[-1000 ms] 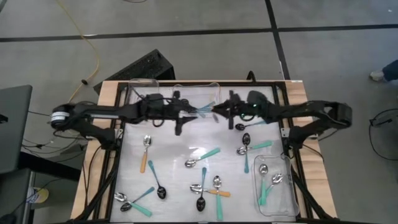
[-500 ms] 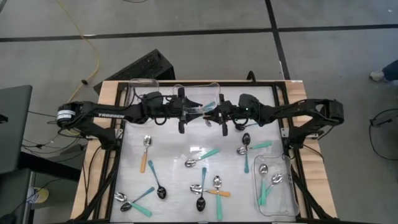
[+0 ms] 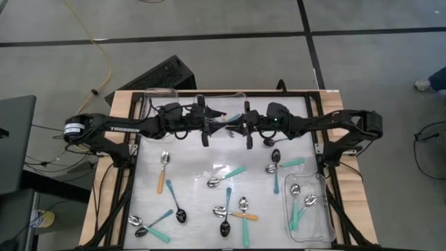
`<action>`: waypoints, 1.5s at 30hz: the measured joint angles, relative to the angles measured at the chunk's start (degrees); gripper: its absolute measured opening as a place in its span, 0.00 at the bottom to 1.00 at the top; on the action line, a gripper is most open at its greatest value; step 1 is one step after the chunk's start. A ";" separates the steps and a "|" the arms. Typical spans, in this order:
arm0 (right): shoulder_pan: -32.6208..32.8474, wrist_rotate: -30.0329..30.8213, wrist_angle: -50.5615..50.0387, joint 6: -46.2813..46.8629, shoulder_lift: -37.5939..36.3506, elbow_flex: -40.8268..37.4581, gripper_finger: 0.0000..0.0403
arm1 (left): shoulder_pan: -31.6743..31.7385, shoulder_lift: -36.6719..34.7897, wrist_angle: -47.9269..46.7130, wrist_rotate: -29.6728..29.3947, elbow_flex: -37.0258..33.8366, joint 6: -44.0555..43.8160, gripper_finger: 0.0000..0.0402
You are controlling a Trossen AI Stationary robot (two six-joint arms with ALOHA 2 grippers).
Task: Sort silverware by color (type)
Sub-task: Put the yellow spoon into the top left transparent bin
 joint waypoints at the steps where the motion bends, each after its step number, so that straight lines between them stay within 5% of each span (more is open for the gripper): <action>1: 0.00 -0.02 -0.37 -0.08 0.60 0.75 0.16 | -0.04 0.00 0.02 0.13 0.00 0.00 0.42; 5: 0.00 -0.04 -1.09 -0.44 2.28 2.17 0.16 | -0.07 0.00 -0.40 1.02 0.00 -0.02 0.36; 11: -0.73 -0.13 -1.16 -0.49 2.27 2.23 0.16 | 0.18 0.00 -1.75 1.26 0.00 1.10 0.13; 16: -0.76 -0.04 -1.24 -0.67 2.28 2.23 0.18 | 1.61 -0.03 -2.67 2.07 0.11 1.22 0.12; 21: -1.46 -0.08 -2.81 -0.65 1.90 2.26 0.37 | 3.32 -2.34 -12.22 0.73 1.90 1.95 0.12; 27: -4.42 -0.08 -10.46 -0.63 -1.62 2.27 0.62 | 5.09 -9.31 -42.40 -14.17 11.75 7.29 0.12; 33: -6.08 -0.12 -16.33 -0.63 -4.25 2.27 0.71 | 5.25 -14.81 -68.72 -36.89 19.74 5.12 0.12; 38: -5.02 -0.13 -16.18 -1.72 -4.25 2.27 0.71 | 5.63 -19.08 -68.58 -51.56 9.36 0.55 0.12; 45: -1.90 -0.17 -18.09 -5.00 -4.25 2.27 0.71 | 5.57 -23.74 -43.88 -51.92 -13.89 21.82 0.12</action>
